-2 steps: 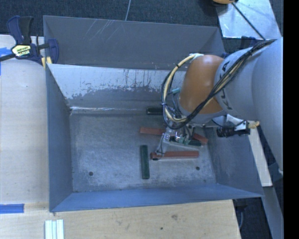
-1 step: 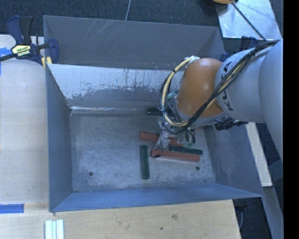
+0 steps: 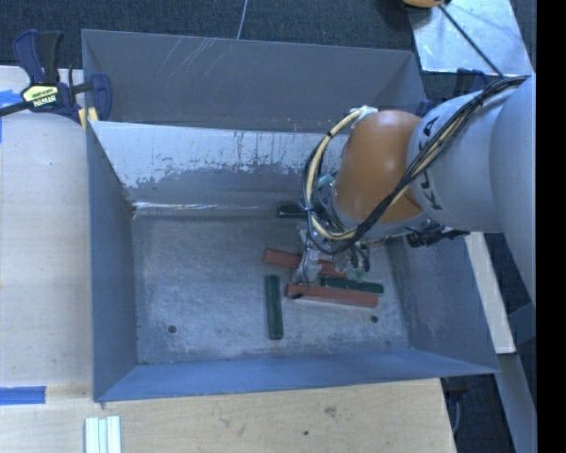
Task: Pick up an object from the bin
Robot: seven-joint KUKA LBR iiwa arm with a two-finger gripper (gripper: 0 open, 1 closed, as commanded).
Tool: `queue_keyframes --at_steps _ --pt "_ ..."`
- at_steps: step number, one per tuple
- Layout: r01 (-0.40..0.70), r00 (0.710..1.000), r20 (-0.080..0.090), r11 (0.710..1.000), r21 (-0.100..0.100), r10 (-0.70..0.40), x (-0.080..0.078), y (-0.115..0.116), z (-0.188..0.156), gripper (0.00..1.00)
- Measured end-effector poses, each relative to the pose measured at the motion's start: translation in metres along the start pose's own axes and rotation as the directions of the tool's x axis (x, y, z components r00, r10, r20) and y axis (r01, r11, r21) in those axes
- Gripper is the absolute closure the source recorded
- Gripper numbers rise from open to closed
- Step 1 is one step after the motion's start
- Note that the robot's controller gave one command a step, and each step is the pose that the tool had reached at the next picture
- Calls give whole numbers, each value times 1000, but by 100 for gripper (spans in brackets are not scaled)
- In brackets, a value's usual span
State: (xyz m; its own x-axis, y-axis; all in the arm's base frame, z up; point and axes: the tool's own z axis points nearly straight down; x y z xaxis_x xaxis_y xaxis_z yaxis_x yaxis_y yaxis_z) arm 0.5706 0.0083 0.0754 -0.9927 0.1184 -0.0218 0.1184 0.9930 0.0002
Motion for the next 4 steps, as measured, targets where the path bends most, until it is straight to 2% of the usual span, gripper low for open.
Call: queue_keyframes --at_steps 1,2,3,4 --pt "1 1000 -5 1000 1 -1 1 0 -2 100" --pt "1 1000 -25 1000 1 -1 5 0 -19 100" --pt "1 1000 -19 1000 0 -1 2 0 -47 100" --pt "2 1000 -15 1000 0 -2 1 0 -58 100"
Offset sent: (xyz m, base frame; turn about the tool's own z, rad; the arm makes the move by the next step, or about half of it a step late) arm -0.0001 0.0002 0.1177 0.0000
